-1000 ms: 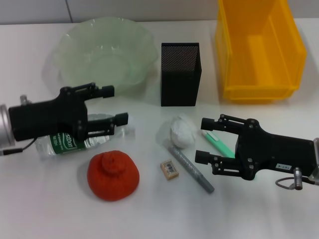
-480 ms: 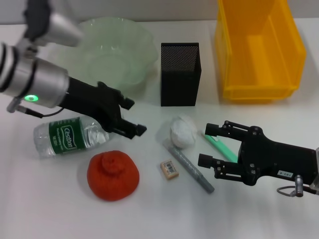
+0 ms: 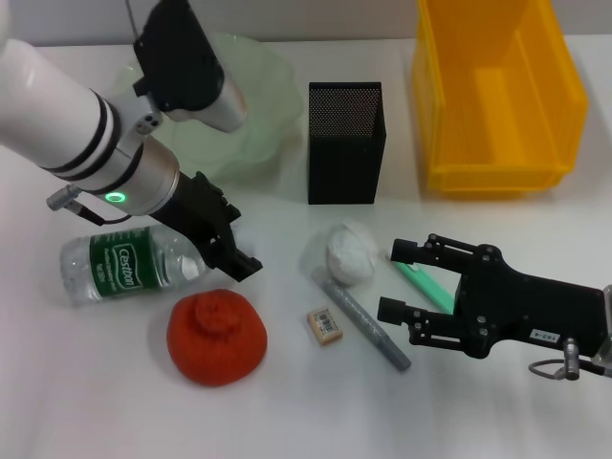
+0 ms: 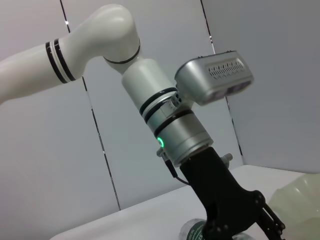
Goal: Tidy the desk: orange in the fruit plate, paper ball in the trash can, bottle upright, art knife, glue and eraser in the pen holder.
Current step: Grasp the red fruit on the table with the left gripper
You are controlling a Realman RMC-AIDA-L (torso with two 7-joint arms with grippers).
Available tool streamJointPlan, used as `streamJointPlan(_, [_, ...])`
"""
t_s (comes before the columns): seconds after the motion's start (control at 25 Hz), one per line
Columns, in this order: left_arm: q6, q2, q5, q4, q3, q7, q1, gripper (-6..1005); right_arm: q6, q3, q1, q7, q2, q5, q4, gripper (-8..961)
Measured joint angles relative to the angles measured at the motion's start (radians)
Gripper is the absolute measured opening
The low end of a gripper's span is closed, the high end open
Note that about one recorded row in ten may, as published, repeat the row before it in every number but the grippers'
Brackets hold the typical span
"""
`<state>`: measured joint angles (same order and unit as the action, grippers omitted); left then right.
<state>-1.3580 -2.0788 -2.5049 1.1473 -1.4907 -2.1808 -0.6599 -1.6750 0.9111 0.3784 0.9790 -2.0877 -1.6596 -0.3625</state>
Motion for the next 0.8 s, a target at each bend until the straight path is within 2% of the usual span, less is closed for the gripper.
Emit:
streamJointPlan(0.16, [0.020, -0.001, -0.034, 0.007, -0.029, -0.032, -0.001, 755, 0.000, 0.000, 0.001, 0.000, 0.000, 0.001, 0.001, 759])
streamJointPlan(0.28, [0.039, -0.001, -0.001, 0.055, -0.030, -0.028, 0.028, 753, 0.000, 0.000, 0.002, 0.000, 0.000, 0.001, 0.002, 759])
streamJointPlan(0.4, [0.072, 0.004, 0.078, 0.155, -0.032, 0.017, 0.103, 752, 0.000, 0.000, 0.002, 0.000, 0.000, 0.001, 0.002, 759])
streamJointPlan(0.44, [0.072, 0.004, 0.078, 0.155, -0.032, 0.017, 0.103, 751, 0.000, 0.000, 0.001, 0.000, 0.000, 0.002, 0.002, 759])
streamJointPlan(0.52, [0.088, 0.006, 0.174, 0.235, -0.023, 0.081, 0.182, 750, 0.000, -0.008, -0.003, 0.000, 0.000, 0.002, 0.002, 759])
streamJointPlan(0.8, [0.070, 0.010, 0.355, 0.289, 0.018, 0.235, 0.332, 746, -0.023, -0.107, -0.047, -0.036, 0.004, 0.002, 0.002, 758])
